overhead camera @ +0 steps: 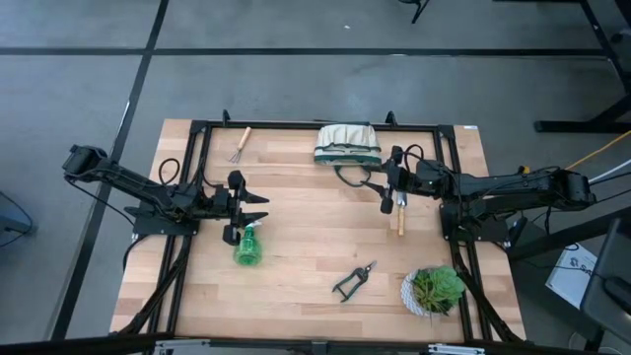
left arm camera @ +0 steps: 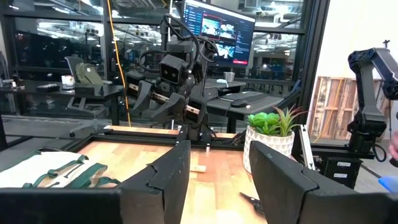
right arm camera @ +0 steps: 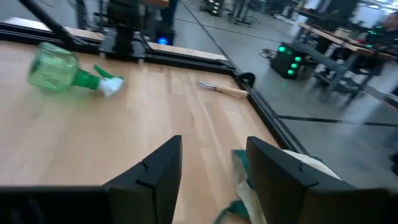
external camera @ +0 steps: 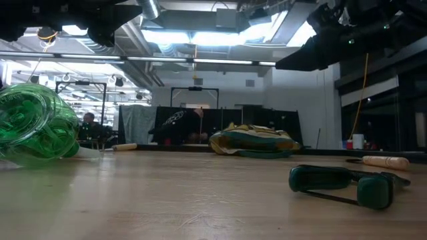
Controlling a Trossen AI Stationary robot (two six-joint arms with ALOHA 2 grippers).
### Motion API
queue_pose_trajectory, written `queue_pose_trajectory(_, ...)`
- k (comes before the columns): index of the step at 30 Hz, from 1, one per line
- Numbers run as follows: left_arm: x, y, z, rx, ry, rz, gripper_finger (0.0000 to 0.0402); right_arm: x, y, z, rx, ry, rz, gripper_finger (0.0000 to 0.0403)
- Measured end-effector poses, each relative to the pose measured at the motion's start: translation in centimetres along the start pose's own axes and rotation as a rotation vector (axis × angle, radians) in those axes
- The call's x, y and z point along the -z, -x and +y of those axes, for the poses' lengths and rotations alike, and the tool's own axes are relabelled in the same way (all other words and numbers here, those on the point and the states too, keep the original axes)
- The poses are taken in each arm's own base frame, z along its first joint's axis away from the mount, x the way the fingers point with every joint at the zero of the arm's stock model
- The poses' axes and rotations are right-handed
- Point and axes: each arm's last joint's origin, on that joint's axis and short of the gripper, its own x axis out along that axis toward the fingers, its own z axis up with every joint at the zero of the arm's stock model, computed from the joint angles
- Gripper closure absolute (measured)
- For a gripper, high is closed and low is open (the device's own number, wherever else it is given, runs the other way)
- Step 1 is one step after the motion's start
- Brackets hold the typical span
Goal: Pick & Place Garden tools in Gardening bag
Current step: Adjust the green gardening bag
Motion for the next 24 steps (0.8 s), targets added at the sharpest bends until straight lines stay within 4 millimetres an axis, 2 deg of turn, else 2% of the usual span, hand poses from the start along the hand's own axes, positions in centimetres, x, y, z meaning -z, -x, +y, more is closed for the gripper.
queue_pose_trajectory(4, 0.0, 0.0, 0.0, 0.000, 0.000, 0.000, 0.0242, -0.1, 0.0, 0.3, -0.084, -0.043, -0.018, 0.0222)
queue_pose_trajectory(8, 0.0, 0.0, 0.0, 0.000, 0.000, 0.000, 0.0240, -0.1, 0.0, 0.3, -0.094, -0.019, -0.011, 0.0222)
queue_pose_trajectory(13, 0.0, 0.0, 0.0, 0.000, 0.000, 0.000, 0.0243, -1.6, -0.5, -0.4, 0.028, -0.016, 0.068, 0.0222)
queue_pose_trajectory(19, 0.0, 0.0, 0.0, 0.000, 0.000, 0.000, 0.0240, -2.2, -2.2, -0.9, 0.157, 0.159, 0.251, 0.0222)
queue_pose_trajectory(24, 0.0, 0.0, 0.0, 0.000, 0.000, 0.000, 0.0242, -1.0, -3.6, -1.4, 0.175, 0.283, 0.341, 0.0222)
